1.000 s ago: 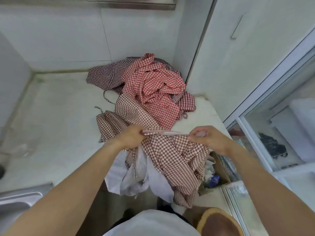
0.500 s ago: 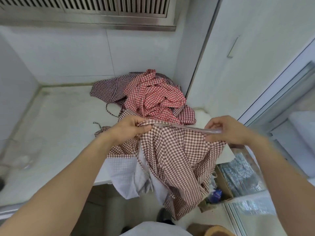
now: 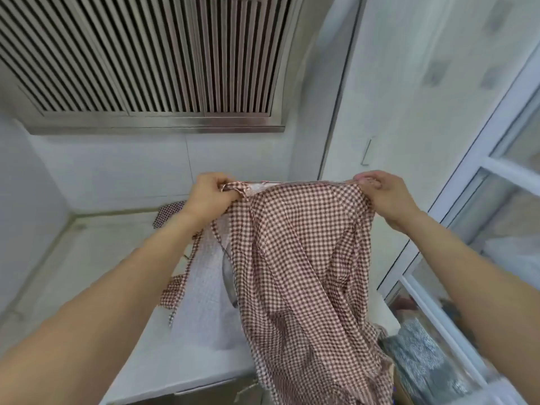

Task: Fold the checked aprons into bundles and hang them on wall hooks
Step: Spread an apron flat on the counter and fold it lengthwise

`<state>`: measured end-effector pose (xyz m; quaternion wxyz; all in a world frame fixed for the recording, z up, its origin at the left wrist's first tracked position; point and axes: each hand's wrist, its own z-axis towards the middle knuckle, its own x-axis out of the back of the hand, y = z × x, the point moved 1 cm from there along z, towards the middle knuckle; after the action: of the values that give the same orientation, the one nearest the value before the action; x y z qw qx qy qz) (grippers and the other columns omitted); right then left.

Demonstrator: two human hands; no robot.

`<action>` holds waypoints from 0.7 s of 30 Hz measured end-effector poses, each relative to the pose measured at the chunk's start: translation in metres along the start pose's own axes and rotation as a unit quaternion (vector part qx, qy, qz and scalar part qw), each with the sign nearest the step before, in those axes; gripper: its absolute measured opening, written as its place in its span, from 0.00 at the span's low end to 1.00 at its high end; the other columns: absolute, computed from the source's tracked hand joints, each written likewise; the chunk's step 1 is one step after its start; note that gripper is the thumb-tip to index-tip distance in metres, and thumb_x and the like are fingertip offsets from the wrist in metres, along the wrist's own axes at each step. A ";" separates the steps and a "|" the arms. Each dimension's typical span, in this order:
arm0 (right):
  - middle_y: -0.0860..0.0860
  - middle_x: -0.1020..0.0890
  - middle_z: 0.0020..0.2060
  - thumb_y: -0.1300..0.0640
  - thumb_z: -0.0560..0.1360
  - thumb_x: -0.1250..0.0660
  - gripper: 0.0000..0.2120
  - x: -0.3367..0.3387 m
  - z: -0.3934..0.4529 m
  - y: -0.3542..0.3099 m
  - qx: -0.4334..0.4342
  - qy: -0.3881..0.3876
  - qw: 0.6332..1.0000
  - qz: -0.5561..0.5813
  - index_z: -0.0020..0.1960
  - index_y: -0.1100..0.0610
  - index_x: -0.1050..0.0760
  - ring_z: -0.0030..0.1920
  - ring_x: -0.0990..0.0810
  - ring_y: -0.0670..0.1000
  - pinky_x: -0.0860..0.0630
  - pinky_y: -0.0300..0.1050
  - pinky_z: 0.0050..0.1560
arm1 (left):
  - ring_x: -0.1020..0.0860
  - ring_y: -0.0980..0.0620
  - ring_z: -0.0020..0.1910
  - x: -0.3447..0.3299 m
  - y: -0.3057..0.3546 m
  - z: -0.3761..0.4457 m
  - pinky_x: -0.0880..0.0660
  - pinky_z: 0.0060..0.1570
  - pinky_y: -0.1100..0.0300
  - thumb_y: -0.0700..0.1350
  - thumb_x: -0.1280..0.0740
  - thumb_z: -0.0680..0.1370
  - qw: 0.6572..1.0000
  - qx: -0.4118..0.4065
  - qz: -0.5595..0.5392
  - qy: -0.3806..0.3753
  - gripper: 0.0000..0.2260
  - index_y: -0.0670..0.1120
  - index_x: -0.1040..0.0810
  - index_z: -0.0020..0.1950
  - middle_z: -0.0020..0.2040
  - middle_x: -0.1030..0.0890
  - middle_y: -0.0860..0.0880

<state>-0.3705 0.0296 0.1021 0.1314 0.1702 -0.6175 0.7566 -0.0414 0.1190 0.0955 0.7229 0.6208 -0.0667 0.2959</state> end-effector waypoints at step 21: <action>0.57 0.17 0.51 0.66 0.78 0.33 0.09 0.028 0.055 -0.170 0.102 -0.011 0.995 0.005 0.55 0.56 0.20 0.49 0.18 0.51 0.21 0.38 0.47 | 0.18 0.48 0.58 0.057 0.066 0.039 0.25 0.64 0.47 0.46 0.34 0.80 0.895 0.053 0.100 -0.432 0.12 0.41 0.20 0.60 0.58 0.16 0.48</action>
<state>-0.3210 0.0103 0.2746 0.1025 0.1882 -0.5392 0.8145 -0.0177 0.1054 0.1872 0.5559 0.7146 -0.4184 0.0727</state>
